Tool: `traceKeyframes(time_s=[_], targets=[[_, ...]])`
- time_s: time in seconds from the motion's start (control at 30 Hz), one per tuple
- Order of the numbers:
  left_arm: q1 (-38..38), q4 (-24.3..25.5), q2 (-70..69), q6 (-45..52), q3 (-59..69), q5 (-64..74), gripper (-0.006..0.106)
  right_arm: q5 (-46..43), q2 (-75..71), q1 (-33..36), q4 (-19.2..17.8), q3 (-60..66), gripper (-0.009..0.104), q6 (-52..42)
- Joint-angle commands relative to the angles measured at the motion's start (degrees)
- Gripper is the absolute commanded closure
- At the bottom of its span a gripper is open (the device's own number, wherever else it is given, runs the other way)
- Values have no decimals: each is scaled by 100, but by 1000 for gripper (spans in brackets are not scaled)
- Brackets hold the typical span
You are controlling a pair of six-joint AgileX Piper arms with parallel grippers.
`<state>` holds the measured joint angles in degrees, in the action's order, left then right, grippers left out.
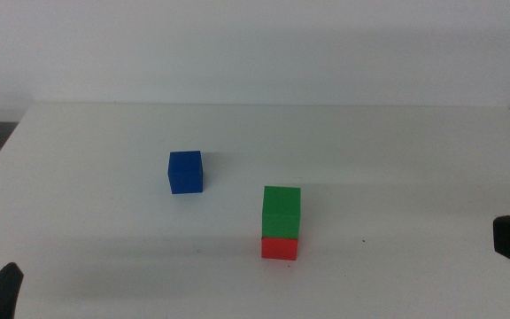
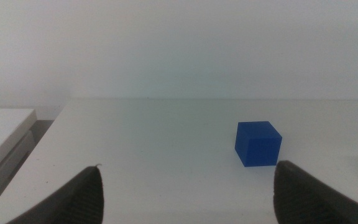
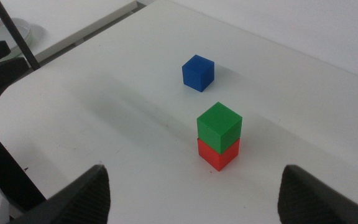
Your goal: Stack red cubes first, then green, then blue cubes in a specific spot.
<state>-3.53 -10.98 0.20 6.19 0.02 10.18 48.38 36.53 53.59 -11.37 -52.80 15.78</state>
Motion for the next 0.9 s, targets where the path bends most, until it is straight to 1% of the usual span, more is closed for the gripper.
traceKeyframes(time_s=[0.0, 0.27, 0.33, 0.5, 0.7, 0.77, 0.83, 0.87], targets=[[6, -2, -20, -6, -2, -96, 7, -53, -23, 21, -5, 21, 2, 0], [6, -2, -20, -6, -2, -96, 7, -188, -23, 21, -31, 21, 2, 0], [6, -3, 229, -21, -250, 380, 7, -188, -23, 21, -31, 21, 2, 0], [6, -3, 2742, -6, -2640, 2174, 7, -188, -23, 21, -31, 21, 2, 0], [-20, 59, 5249, -199, -4998, 3957, 7, -188, -23, 21, -31, 21, 2, 0], [-142, 174, 6076, -210, -5660, 4289, 7, -188, -23, 21, -31, 21, 2, 0], [-379, 403, 6758, -190, -6158, 4139, 7, -188, -23, 21, -31, 21, 2, 0], [-539, 471, 7123, -456, -6437, 4039, 7, -188, -23, 21, -31, 21, 2, 0]])
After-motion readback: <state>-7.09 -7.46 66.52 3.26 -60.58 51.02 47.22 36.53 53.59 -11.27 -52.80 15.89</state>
